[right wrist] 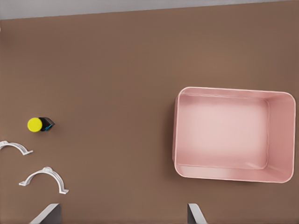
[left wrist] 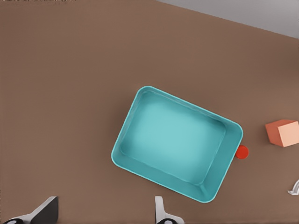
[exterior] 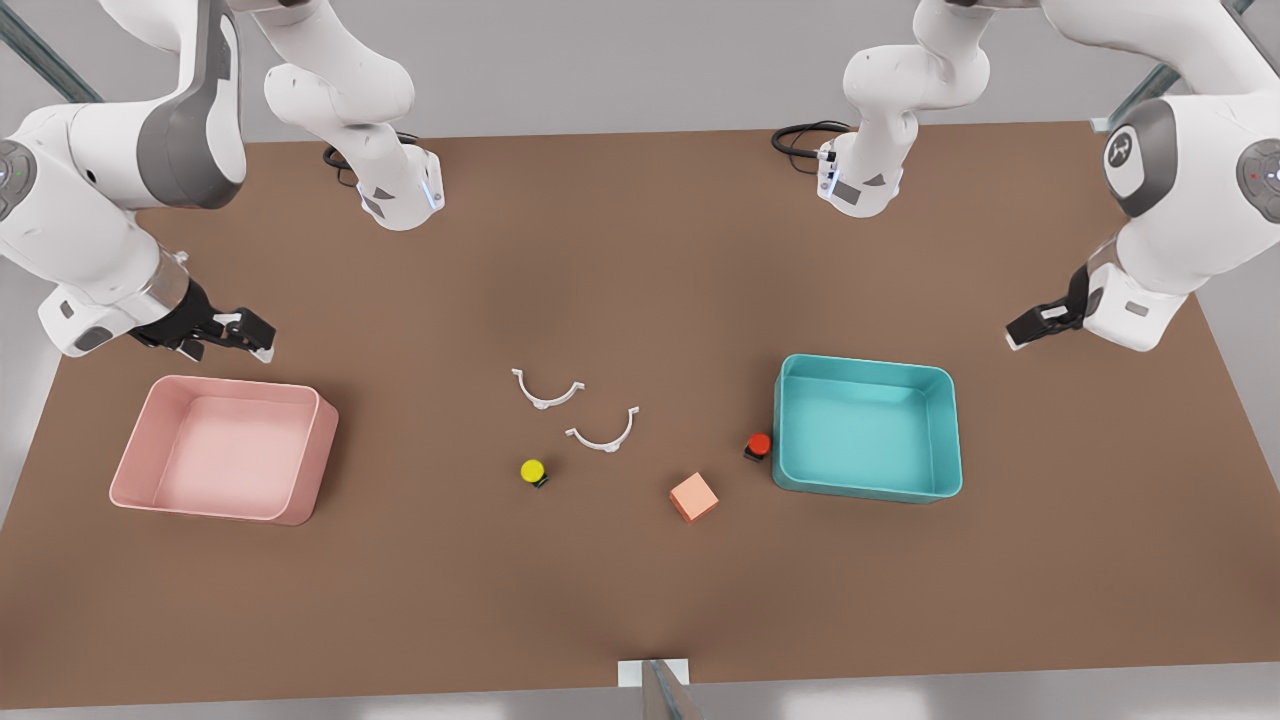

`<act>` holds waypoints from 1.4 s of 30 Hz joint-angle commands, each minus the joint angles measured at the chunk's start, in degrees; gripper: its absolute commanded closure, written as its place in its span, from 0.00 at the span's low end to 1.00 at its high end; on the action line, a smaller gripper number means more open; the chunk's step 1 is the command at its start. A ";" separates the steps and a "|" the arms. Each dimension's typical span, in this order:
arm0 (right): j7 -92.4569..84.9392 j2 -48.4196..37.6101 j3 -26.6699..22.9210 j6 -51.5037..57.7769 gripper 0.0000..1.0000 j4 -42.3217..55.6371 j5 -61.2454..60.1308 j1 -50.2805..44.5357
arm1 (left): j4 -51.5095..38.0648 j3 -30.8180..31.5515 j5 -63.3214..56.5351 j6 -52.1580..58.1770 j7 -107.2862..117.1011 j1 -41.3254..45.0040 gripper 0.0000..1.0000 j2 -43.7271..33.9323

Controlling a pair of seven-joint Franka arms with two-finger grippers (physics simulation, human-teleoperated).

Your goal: Place the red button in the blue storage box with the left arm, and place the yellow button in the pink storage box with the right arm

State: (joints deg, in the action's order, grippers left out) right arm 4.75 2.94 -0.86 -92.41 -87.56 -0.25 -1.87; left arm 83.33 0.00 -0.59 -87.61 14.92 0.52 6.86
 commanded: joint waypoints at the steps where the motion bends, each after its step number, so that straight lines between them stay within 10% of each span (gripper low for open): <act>1: 0.26 -0.04 -0.01 -0.05 0.00 0.02 -0.01 -0.24 | -0.27 0.09 -0.11 -0.10 -16.15 0.62 0.00 0.26; 6: 1.13 1.19 0.51 -1.80 0.00 -0.24 0.25 -0.24 | -2.99 0.44 3.32 -1.06 28.04 11.51 0.00 5.97; 10: 10.10 7.52 13.07 -8.49 0.00 -0.33 0.34 -0.41 | -3.35 0.35 3.14 -13.71 67.32 17.32 0.00 13.61; 18: 17.66 17.70 13.78 -19.11 0.00 -0.42 0.51 -6.83 | -3.35 0.27 -2.13 -28.67 119.71 22.50 0.00 23.20; 42: 15.73 36.43 14.14 -34.68 0.00 5.47 3.59 -14.04 | 4.03 0.27 -3.71 -38.86 113.05 27.69 0.00 33.31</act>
State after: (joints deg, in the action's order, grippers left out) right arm 19.08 39.26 13.26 -124.82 -82.11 2.53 -15.96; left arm 87.32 0.24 -3.11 -124.38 117.16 28.24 40.19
